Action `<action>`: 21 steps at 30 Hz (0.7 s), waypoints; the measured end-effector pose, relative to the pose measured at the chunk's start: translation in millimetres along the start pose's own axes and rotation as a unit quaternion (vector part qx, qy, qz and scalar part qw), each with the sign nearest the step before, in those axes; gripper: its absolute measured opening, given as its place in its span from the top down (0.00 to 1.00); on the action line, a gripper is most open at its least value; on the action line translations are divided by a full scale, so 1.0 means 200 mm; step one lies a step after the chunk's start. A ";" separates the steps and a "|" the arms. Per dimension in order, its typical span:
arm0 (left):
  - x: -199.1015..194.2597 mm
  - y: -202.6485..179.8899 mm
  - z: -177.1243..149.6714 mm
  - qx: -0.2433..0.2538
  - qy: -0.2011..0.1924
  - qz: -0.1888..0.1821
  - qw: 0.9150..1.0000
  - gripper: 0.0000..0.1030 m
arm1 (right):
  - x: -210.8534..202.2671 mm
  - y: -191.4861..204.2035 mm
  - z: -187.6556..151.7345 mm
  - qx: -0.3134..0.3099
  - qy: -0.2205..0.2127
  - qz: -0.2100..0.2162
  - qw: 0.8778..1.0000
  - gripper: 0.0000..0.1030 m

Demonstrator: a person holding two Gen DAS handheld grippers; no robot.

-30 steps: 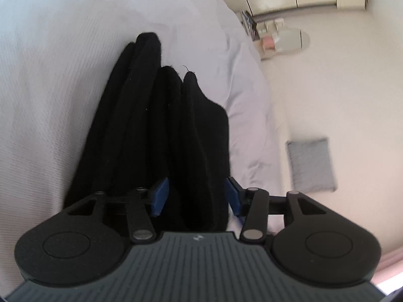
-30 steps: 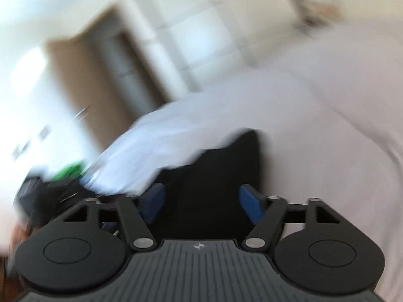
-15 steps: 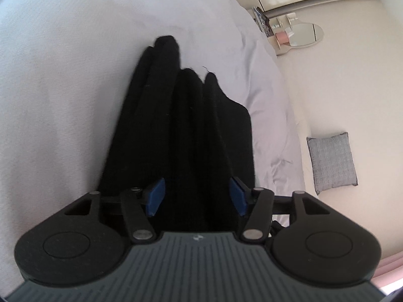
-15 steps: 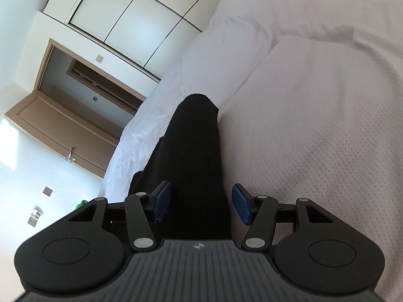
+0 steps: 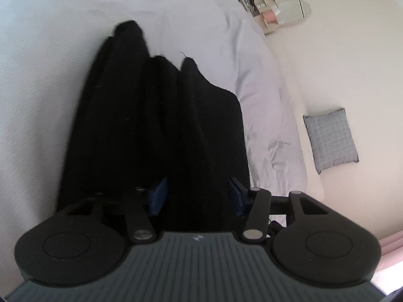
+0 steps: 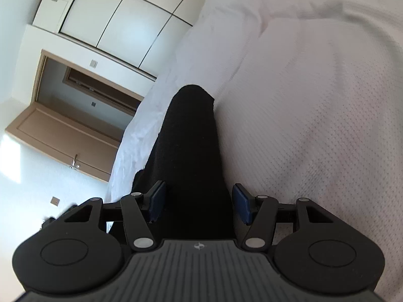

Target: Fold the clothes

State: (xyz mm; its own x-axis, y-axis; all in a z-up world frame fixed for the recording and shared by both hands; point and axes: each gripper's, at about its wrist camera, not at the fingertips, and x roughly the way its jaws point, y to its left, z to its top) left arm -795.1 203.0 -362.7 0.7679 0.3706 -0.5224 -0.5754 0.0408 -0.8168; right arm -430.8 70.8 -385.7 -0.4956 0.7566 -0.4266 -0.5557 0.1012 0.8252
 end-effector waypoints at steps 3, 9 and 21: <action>-0.08 0.04 -0.04 -0.006 -0.018 0.009 1.000 0.55 | 0.01 -0.01 0.01 -0.001 0.000 -0.003 1.000 0.44; -0.01 0.00 -0.03 0.014 -0.009 0.027 0.999 0.51 | 0.02 -0.01 0.01 -0.001 -0.002 -0.005 1.000 0.41; -0.17 -0.26 -0.07 0.160 -0.090 0.045 0.982 0.84 | 0.01 0.21 0.01 -0.120 -0.016 -0.042 0.992 0.57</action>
State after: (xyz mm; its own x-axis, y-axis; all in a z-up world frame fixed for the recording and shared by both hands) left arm -788.2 175.1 -305.8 0.6649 0.5421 -0.5138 -0.7194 0.2800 -0.6357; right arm -453.7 77.0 -351.0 -0.4214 0.7730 -0.4742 -0.7384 0.0112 0.6743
